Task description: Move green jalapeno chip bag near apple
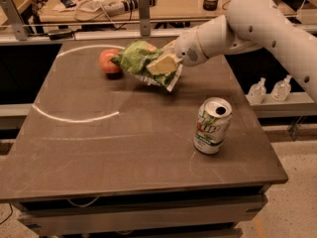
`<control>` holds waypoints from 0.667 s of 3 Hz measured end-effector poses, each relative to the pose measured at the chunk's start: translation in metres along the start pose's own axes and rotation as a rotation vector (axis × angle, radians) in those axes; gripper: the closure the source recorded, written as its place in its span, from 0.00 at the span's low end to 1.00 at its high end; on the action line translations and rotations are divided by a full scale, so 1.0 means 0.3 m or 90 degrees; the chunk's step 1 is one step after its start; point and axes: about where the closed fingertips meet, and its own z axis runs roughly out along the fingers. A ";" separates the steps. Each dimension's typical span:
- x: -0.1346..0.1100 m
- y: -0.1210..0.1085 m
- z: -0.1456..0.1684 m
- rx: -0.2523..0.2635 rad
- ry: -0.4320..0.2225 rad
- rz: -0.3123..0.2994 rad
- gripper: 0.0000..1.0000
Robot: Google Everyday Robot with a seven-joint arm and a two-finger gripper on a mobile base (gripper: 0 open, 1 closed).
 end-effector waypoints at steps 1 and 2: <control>-0.017 -0.003 0.078 -0.011 0.000 -0.024 1.00; -0.024 -0.016 0.147 -0.024 -0.008 -0.039 1.00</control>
Offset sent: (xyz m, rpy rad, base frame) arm 0.0302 0.0512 -0.0279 0.0153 -0.0517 0.0930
